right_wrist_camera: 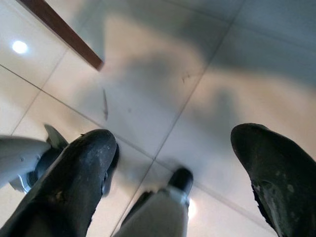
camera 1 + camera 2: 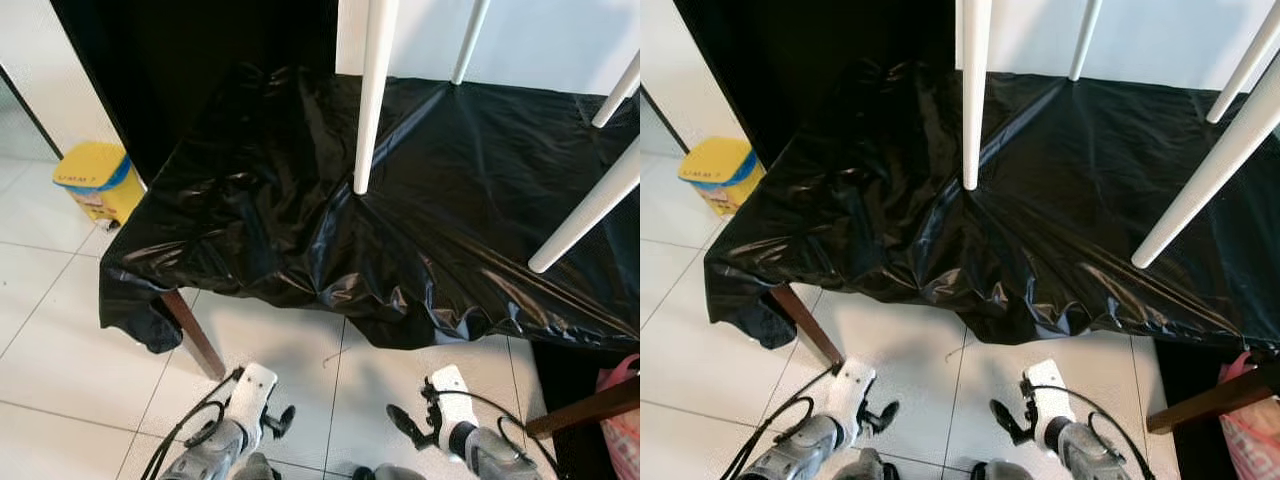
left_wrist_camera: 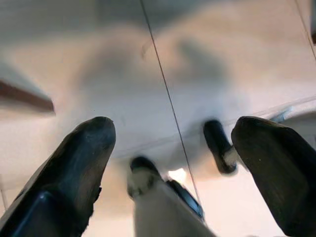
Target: Building children table
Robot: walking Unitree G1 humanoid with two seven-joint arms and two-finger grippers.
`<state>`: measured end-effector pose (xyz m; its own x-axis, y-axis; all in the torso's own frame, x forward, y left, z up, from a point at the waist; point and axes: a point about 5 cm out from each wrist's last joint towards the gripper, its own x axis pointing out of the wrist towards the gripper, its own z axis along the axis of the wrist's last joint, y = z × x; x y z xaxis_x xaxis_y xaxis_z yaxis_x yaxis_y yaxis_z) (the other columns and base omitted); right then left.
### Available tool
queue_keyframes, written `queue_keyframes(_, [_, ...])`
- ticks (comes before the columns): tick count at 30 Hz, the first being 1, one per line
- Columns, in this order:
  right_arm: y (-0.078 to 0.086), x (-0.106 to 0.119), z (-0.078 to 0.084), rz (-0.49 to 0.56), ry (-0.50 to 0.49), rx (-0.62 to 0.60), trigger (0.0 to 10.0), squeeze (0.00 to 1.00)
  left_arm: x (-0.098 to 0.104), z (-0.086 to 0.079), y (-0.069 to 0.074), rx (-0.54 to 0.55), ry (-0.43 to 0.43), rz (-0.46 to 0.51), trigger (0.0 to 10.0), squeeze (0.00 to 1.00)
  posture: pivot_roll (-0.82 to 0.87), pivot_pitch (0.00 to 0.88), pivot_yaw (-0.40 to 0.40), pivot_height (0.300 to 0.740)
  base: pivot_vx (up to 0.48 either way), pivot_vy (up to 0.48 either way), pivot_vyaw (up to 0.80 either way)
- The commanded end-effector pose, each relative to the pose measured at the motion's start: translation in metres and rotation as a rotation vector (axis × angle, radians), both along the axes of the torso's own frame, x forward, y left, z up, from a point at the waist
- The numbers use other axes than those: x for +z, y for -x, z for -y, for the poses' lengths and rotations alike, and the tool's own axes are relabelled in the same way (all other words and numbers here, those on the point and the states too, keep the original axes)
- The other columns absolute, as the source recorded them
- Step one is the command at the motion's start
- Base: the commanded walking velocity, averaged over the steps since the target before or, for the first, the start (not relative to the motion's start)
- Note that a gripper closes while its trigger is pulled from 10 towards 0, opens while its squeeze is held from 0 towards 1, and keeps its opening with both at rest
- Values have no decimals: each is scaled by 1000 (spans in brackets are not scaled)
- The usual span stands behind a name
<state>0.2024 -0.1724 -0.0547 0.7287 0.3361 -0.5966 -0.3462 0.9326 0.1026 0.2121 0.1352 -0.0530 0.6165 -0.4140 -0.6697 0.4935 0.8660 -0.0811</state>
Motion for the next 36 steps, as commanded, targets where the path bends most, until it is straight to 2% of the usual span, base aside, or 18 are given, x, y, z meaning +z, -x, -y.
queue_keyframes(1, [9, -10, 6, -61, 32, -93, 10000, 0, -12, -9, 10, 87, 0, -75, 10000, 0, 43, 66, -16, 740, 0, 0, 0])
queue_keyframes(2, [9, -10, 6, -61, 32, -93, 10000, 0, -12, -9, 10, 87, 0, -75, 10000, 0, 43, 66, -16, 740, 0, 0, 0])
queue_keyframes(4, [16, -18, 12, -106, 72, -179, 10000, 0, -18, -13, 14, 192, 17, -124, 10000, 0, 37, 55, -13, 740, 0, 0, 0])
queue_keyframes(5, [16, -18, 12, -106, 72, -179, 10000, 0, -18, -13, 14, 192, 17, -124, 10000, 0, 37, 55, -13, 740, 0, 0, 0])
queue_keyframes(6, [23, -22, 17, -137, 99, -231, 10000, 0, -21, -17, 18, 242, 14, -143, 10000, 0, 38, 48, -12, 740, 0, 0, 0])
queue_keyframes(7, [31, -27, 21, -174, 131, -271, 10000, 0, -26, -23, 23, 295, -10, -169, 10000, 0, 36, 41, -10, 740, 0, 0, 0])
queue_keyframes(8, [31, -27, 21, -174, 131, -271, 10000, 0, -26, -23, 23, 295, -10, -169, 10000, 0, 36, 41, -10, 740, 0, 0, 0])
queue_keyframes(10, [44, -34, 27, -229, 176, -323, 10000, 0, -33, -32, 34, 363, -70, -213, 10000, 0, 29, 36, -4, 740, 0, 0, 0])
queue_keyframes(13, [51, -38, 28, -258, 209, -334, 10000, 0, -36, -31, 39, 357, -87, -229, 10000, 0, 13, 37, 9, 740, 0, 0, 0])
queue_keyframes(15, [58, -41, 29, -289, 225, -355, 10000, 0, -37, -23, 40, 289, -103, -229, 10000, 0, -4, 41, 25, 740, 0, 0, 0])
queue_keyframes(17, [59, -41, 29, -300, 225, -371, 10000, 0, -37, -20, 40, 264, -111, -231, 10000, 0, -5, 41, 27, 740, 0, 0, 0])
queue_keyframes(18, [60, -42, 29, -307, 217, -393, 10000, 0, -38, -18, 41, 235, -139, -235, 10000, 0, -7, 40, 28, 740, 0, 0, 0])
queue_keyframes(22, [60, -42, 28, -310, 208, -415, 10000, 0, -39, -17, 42, 212, -170, -240, 10000, 0, -7, 40, 28, 740, 0, 0, 0])
queue_keyframes(25, [53, -41, 22, -293, 220, -369, 10000, 0, -39, -5, 39, 105, -217, -243, 10000, 0, 1, 30, 14, 740, 0, 0, 0])
queue_keyframes(28, [52, -41, 20, -292, 234, -340, 10000, 0, -38, 1, 38, 66, -233, -247, 10000, 0, 10, 33, -1, 740, 0, 0, 0])
queue_keyframes(36, [48, -41, 11, -299, 265, -280, 10000, 0, -37, 6, 37, 98, -180, -242, 10000, 0, 27, 37, -21, 740, 0, 0, 0])
